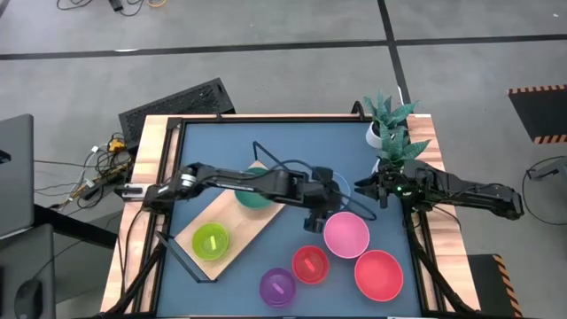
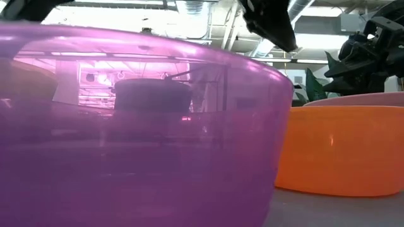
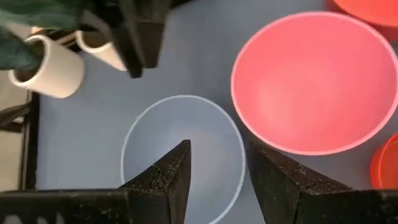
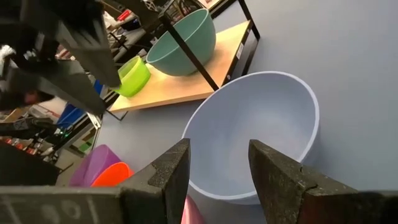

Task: Place and stack bowls onto a shelf
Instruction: Stack the blue bowl on top of the large green bowl on the shelf

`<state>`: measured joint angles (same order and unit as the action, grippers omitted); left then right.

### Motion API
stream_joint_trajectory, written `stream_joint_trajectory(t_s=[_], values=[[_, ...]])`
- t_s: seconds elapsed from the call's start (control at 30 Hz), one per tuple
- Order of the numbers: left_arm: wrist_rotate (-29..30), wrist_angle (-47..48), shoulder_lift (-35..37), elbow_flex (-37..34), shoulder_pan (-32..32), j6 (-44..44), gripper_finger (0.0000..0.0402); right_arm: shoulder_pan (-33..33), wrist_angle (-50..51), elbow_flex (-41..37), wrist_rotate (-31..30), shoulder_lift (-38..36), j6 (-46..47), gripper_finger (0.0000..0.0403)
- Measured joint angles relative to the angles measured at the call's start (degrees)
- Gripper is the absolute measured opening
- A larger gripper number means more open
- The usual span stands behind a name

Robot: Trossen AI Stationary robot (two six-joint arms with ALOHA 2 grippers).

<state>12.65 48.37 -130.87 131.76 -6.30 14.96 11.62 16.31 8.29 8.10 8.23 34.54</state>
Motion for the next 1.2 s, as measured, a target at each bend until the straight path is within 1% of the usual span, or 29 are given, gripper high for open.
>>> stream_joint_trajectory(t_s=[0.1,0.2,0.3,0.37,0.7,0.8,0.87,0.93,1.0,1.13,1.2], values=[[-0.3,1.4,-3.0,3.4,0.3,3.9,0.0141,0.0,0.1,0.0,0.0,0.0,0.0,0.0189],[-0.3,2.3,-3.5,2.2,0.7,7.4,0.0141,0.0,0.1,0.0,0.3,0.0,0.0,0.0189],[-0.3,3.8,-3.9,1.3,1.0,9.0,0.0141,0.0,0.1,0.0,1.0,0.0,0.0,0.0189],[-0.3,6.8,-4.2,1.2,1.2,9.0,0.0141,0.0,0.1,0.0,1.0,0.0,0.0,0.0189],[-1.9,6.8,-6.3,1.1,1.4,9.9,0.0141,0.0,0.2,0.0,1.0,0.0,0.0,0.0189],[-1.8,5.8,-7.4,1.2,1.4,11.0,0.0141,0.0,0.5,0.0,1.0,0.0,0.0,0.0189],[-1.9,7.5,-8.1,1.1,1.4,11.1,0.0141,0.0,1.0,0.0,1.0,0.0,0.0,0.0189],[-1.8,7.1,-9.0,1.1,1.4,10.9,0.0141,0.0,1.8,0.0,1.0,0.0,0.0,0.0189],[-1.4,8.6,-9.1,1.1,1.4,10.9,0.0141,0.0,1.8,0.0,1.0,0.0,0.1,0.0189],[-0.5,7.7,-9.1,1.1,1.7,10.9,0.0140,0.0,1.9,0.0,1.0,0.0,0.0,0.0189],[-0.5,8.2,-9.1,1.1,1.9,10.9,0.0132,0.0,1.9,0.0,1.0,0.0,0.0,0.0189]])
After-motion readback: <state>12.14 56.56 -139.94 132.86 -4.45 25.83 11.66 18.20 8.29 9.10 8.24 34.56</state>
